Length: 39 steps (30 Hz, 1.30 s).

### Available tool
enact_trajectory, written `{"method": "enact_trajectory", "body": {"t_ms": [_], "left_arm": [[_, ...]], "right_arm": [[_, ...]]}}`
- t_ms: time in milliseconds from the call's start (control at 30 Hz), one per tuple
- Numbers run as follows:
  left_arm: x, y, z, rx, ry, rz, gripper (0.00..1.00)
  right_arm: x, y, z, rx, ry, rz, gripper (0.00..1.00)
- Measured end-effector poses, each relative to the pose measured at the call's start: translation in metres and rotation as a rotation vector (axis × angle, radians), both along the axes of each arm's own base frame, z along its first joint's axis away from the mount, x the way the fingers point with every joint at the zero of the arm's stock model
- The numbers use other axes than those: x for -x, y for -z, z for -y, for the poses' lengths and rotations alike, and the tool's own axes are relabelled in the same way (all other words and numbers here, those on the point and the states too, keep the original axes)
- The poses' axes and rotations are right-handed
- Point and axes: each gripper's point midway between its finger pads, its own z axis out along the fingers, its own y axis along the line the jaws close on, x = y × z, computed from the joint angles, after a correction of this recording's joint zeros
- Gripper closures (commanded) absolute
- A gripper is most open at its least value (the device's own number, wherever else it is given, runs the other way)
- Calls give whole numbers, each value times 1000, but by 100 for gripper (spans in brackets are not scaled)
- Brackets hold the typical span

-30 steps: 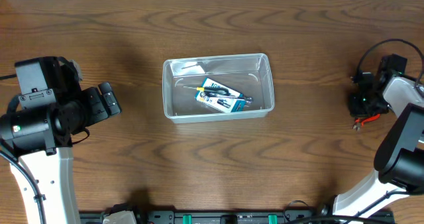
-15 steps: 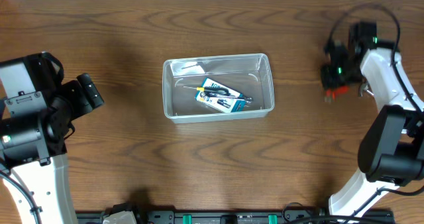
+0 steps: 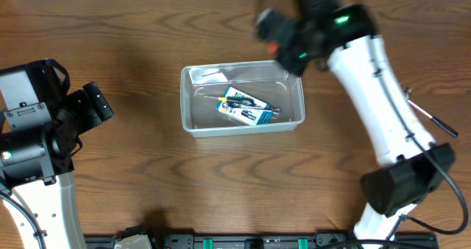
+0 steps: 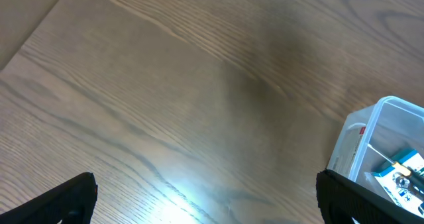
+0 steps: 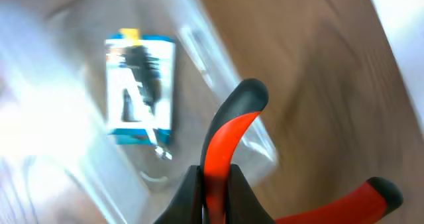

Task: Pack container
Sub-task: 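Carry the red pliers with the right gripper into the container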

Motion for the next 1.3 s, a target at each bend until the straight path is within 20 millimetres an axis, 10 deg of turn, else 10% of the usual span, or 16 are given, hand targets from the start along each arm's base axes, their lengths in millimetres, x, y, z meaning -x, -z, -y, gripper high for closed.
{"method": "enact_trajectory", "body": {"t_ms": [200, 467, 667, 733, 867, 1100, 1300], "left_arm": [[0, 0, 0, 0, 0, -1, 2], [0, 0, 0, 1, 0, -1, 2], [2, 1, 0, 3, 0, -9, 2], [2, 2, 1, 3, 0, -10, 2], [2, 2, 1, 3, 0, -12, 2], [2, 2, 1, 3, 0, -12, 2], [2, 2, 1, 4, 0, -12, 2]], "right_arm": [[36, 24, -39, 78, -291, 5, 99], [55, 117, -23, 170, -389, -117, 99], [64, 150, -6, 197, -384, -182, 99], [63, 150, -4, 196, -380, -180, 81], [61, 150, -4, 193, -368, -178, 3], [55, 141, -5, 179, -254, -189, 1], [14, 70, 16, 194, -83, -63, 1]]}}
